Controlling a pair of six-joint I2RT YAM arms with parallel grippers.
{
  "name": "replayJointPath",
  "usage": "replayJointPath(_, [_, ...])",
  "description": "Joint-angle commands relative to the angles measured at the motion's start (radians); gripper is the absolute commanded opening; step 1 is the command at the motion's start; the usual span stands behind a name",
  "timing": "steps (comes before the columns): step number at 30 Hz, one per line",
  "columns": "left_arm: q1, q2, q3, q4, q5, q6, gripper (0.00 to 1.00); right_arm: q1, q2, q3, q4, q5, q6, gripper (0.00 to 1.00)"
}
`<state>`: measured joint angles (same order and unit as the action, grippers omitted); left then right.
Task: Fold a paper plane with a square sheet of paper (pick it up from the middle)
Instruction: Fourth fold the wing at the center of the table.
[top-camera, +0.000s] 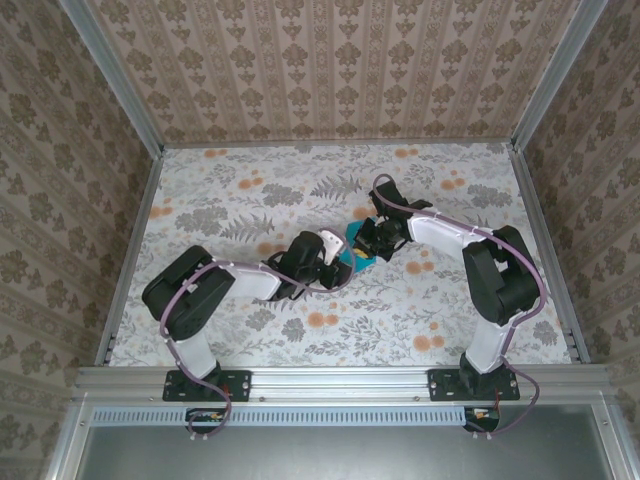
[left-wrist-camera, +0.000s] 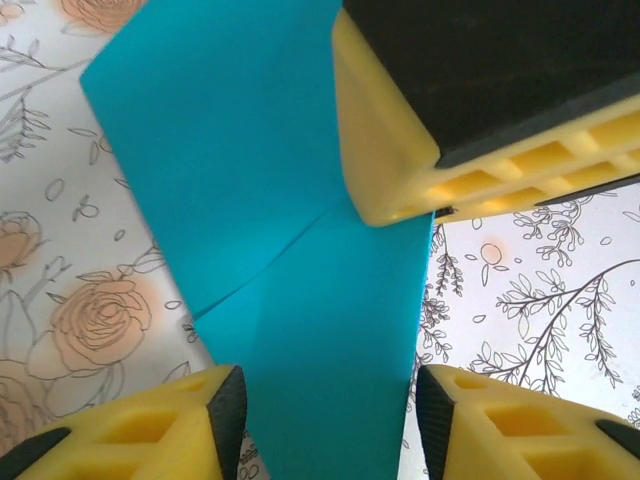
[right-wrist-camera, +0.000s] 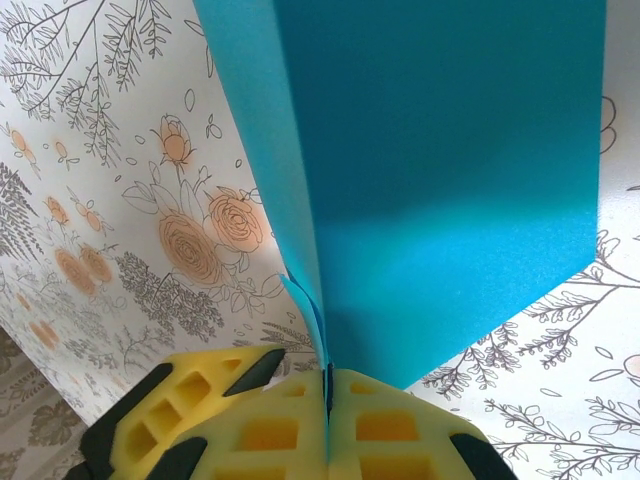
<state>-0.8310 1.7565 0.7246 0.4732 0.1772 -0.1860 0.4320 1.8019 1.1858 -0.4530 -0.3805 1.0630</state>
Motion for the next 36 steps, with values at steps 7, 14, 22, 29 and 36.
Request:
replayJointPath(7, [-0.004,0.026,0.002,0.071,0.011,0.041,0.26,-0.01,0.021,0.031,-0.044,-0.04,0.034,0.2])
replayJointPath(14, [-0.002,0.029,0.001,0.061,0.038,0.056,0.11,-0.033,-0.005,0.031,-0.071,-0.024,-0.024,0.54])
replayJointPath(22, [-0.005,0.037,0.035,-0.01,0.09,0.062,0.03,-0.1,-0.082,-0.009,-0.061,-0.019,-0.136,0.74])
replayJointPath(29, [-0.005,0.053,0.118,-0.175,0.113,0.006,0.0,-0.15,-0.193,-0.148,0.091,-0.022,-0.277,0.76])
replayJointPath(36, [0.001,0.074,0.175,-0.273,0.178,-0.106,0.0,-0.155,-0.191,-0.25,0.247,-0.147,-0.349,0.71])
